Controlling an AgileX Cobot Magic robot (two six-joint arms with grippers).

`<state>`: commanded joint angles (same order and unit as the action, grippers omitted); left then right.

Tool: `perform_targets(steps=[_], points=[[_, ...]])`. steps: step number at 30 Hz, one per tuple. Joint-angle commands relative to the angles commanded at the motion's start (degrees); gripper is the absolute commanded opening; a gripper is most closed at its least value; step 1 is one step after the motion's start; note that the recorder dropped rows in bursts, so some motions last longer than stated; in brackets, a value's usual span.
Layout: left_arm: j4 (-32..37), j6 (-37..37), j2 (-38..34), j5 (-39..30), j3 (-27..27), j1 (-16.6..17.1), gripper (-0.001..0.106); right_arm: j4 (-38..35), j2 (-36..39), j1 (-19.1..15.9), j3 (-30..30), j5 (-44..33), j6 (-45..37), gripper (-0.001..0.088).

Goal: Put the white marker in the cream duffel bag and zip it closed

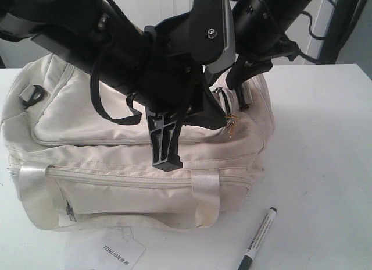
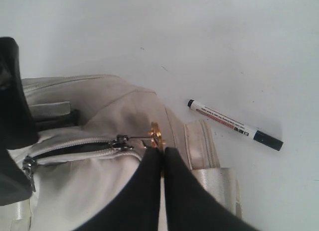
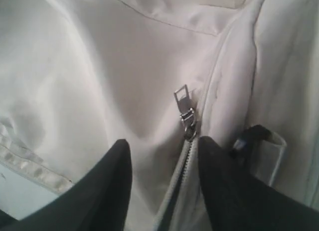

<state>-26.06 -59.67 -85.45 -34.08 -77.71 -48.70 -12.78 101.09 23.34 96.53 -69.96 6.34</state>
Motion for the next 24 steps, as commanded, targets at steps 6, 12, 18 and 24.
perform_targets(steps=[6, 12, 18, 24], points=[[0.00, 0.78, 0.00, 0.11, 0.00, 0.00, 0.000, -0.01, 0.72, 0.00, 0.00, 1.33, -0.12, 0.0494], [0.00, 0.89, 0.00, 1.04, 0.00, 0.00, 0.000, 1.57, 2.94, 0.00, 0.00, 3.54, -0.12, 0.0501], [0.00, 1.01, 0.00, 2.11, 0.00, 0.00, 0.000, 3.38, 5.26, 0.00, 0.00, 6.06, -0.12, 0.0401], [0.00, 1.01, 0.00, 2.71, 0.00, 0.00, 0.000, 3.65, 5.87, 0.00, 0.00, 9.72, -1.82, -0.0006]])
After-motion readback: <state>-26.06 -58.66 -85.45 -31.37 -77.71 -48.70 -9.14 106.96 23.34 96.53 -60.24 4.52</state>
